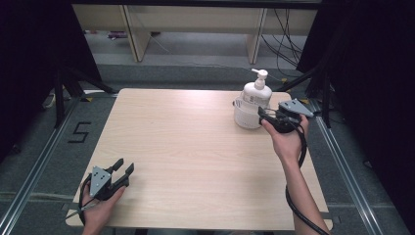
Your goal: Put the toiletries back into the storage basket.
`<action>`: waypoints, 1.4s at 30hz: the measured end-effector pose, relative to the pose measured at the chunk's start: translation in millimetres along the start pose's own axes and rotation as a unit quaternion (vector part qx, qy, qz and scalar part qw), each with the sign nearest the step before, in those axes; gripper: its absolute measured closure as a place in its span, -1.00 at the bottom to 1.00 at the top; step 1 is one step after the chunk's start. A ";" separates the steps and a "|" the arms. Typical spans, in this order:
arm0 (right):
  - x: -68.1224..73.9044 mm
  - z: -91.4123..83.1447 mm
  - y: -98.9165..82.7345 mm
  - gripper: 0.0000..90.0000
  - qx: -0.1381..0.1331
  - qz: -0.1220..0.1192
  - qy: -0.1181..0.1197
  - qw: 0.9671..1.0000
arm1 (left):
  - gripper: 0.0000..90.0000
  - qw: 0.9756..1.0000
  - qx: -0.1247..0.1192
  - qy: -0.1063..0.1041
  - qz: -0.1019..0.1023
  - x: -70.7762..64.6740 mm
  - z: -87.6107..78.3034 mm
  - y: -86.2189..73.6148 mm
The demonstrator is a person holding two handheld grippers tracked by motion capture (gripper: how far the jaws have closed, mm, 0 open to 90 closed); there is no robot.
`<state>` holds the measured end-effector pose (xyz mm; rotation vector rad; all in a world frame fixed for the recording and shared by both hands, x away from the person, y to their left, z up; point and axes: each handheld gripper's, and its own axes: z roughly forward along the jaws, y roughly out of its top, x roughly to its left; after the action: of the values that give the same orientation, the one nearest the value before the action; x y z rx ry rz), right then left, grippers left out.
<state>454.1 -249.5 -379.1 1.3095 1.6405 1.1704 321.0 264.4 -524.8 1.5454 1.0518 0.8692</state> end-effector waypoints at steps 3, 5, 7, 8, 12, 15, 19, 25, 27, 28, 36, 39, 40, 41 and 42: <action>-5.1 -9.8 -7.3 -0.42 0.003 -0.004 -0.002 1.000 | 0.19 1.000 0.000 0.001 -0.002 -0.1 0.3 -0.1; -7.4 -15.0 -12.7 -0.41 0.001 -0.003 0.002 1.000 | 0.18 1.000 0.000 0.001 -0.002 -0.1 0.3 0.0; -9.2 -21.1 -19.6 -0.41 0.001 0.001 0.004 1.000 | 0.18 1.000 0.000 0.002 -0.002 -0.2 0.3 0.0; -11.0 -23.8 -23.0 -0.41 0.000 -0.006 0.005 1.000 | 0.18 1.000 0.000 0.002 -0.002 -0.2 0.3 0.0; -13.5 -34.7 -38.7 -0.40 0.003 -0.004 0.006 1.000 | 0.18 1.000 0.000 0.003 -0.002 -0.3 0.4 0.0; -11.8 -42.6 -49.0 -0.39 0.006 0.007 0.007 1.000 | 0.18 1.000 0.000 0.003 0.000 -0.5 0.3 0.0; -13.0 -49.0 -64.2 -0.38 0.008 -0.013 0.008 1.000 | 0.17 1.000 0.000 0.004 -0.001 -0.8 0.3 0.0; -14.2 -60.9 -90.6 -0.38 0.021 -0.013 0.023 0.999 | 0.17 1.000 0.001 0.005 0.000 -1.1 0.2 0.0; -14.0 -64.5 -99.4 -0.37 0.030 -0.011 0.022 0.999 | 0.17 1.000 0.002 0.005 0.003 -1.2 0.0 0.1; -13.0 -66.4 -107.8 -0.37 0.032 -0.009 0.024 0.999 | 0.17 1.000 0.002 0.005 0.002 -1.3 0.2 0.0; -6.6 -77.3 -147.6 -0.30 0.044 0.020 0.039 0.998 | 0.16 1.000 0.001 0.004 0.002 -1.3 0.1 0.0; -7.3 -81.2 -156.6 -0.29 0.036 0.014 0.036 0.999 | 0.16 1.000 0.000 0.004 0.001 -0.9 0.1 0.0; -3.9 -82.3 -160.8 -0.29 0.032 0.040 0.033 0.998 | 0.16 1.000 0.000 0.004 0.000 -0.8 0.0 0.0; -6.3 -81.6 -162.3 -0.29 0.032 0.023 0.034 0.999 | 0.16 1.000 0.000 0.003 0.000 -0.8 0.1 0.0; -5.2 -81.3 -164.1 -0.29 0.023 0.022 0.035 0.999 | 0.16 1.000 0.000 0.003 0.000 -0.8 0.1 0.0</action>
<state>328.0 -283.5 -507.6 1.3526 1.7051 1.2237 320.8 263.7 -524.9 1.5428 1.0562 0.8741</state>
